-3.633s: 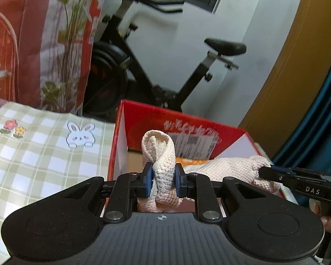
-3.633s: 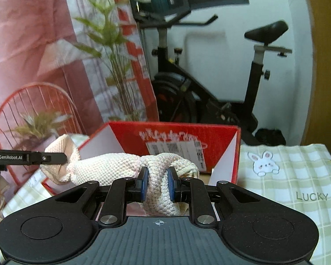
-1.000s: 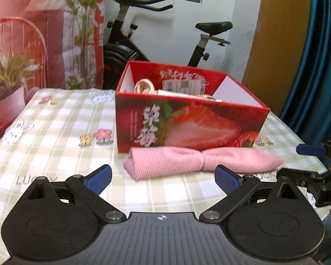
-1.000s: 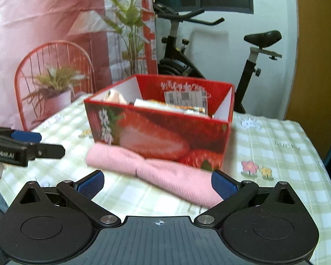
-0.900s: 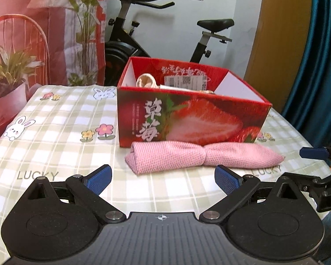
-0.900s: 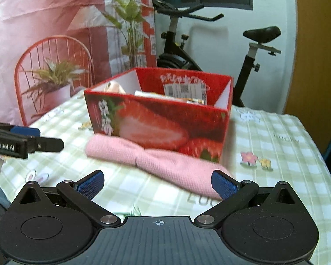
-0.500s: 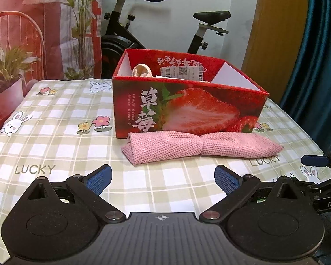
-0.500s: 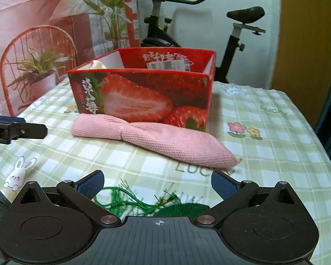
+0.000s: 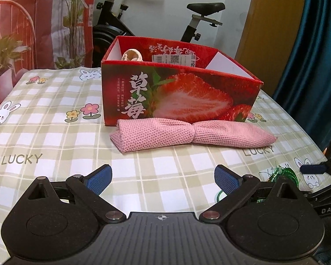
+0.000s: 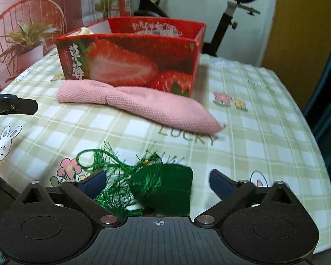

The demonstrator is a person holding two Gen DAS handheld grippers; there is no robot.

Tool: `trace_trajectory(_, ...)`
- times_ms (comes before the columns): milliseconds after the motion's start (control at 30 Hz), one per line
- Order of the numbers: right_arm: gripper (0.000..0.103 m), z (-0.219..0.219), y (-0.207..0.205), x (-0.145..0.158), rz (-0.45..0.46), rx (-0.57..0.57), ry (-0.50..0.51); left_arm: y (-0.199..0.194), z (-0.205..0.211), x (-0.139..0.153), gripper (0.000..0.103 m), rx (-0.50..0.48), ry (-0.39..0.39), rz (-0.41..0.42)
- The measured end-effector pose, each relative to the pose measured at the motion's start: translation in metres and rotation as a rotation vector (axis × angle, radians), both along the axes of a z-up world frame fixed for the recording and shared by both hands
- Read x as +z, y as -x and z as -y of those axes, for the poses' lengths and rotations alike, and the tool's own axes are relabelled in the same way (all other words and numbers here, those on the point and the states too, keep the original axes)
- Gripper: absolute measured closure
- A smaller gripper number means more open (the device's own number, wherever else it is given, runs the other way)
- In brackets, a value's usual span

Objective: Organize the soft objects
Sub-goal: 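Lower the right gripper around the green tasseled item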

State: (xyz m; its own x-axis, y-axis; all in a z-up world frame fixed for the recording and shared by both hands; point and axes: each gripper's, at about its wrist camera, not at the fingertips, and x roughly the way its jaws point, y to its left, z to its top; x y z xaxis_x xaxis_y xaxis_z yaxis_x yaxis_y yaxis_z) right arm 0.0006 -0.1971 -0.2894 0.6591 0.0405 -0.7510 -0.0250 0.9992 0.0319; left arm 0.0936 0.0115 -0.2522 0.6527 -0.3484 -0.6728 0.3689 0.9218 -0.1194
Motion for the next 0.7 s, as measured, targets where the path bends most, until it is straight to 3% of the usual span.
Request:
trace_trajectory(167, 0.047, -0.001, -0.009, -0.013, -0.097, 0.054, -0.057, 0.0, 0.002, -0.004, 0.003, -0.006, -0.003, -0.011)
trace_trajectory(700, 0.048, -0.073, -0.088, -0.012, -0.055, 0.313, -0.072, -0.012, -0.015, -0.007, 0.003, 0.099, 0.062, -0.045)
